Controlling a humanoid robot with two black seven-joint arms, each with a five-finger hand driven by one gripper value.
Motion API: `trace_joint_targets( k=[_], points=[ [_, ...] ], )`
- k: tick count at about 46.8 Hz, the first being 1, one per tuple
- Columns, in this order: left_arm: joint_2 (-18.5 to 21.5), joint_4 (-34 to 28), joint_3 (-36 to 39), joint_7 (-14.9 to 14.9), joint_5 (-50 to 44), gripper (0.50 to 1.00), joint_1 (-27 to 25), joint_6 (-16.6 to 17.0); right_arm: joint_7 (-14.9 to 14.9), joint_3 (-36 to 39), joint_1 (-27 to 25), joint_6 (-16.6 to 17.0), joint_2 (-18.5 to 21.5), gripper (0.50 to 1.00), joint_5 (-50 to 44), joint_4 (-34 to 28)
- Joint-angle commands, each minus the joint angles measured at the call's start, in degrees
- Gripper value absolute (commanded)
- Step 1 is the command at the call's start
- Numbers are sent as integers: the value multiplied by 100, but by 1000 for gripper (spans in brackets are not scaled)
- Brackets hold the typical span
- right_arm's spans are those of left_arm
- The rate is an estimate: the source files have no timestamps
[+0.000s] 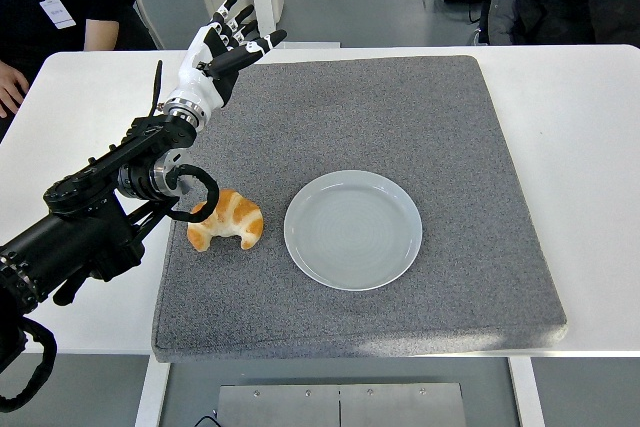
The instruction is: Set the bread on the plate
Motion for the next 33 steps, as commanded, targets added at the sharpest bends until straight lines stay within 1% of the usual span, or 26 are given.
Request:
trace_joint_targets(
  k=[1, 33],
  points=[
    [-2, 0, 0, -3, 0, 974, 8, -8, 0, -1, 0, 0, 0, 1000, 0, 0],
    [-2, 0, -26, -12, -9, 974, 17, -17, 0, -1, 0, 0, 0, 1000, 0, 0]
  ],
)
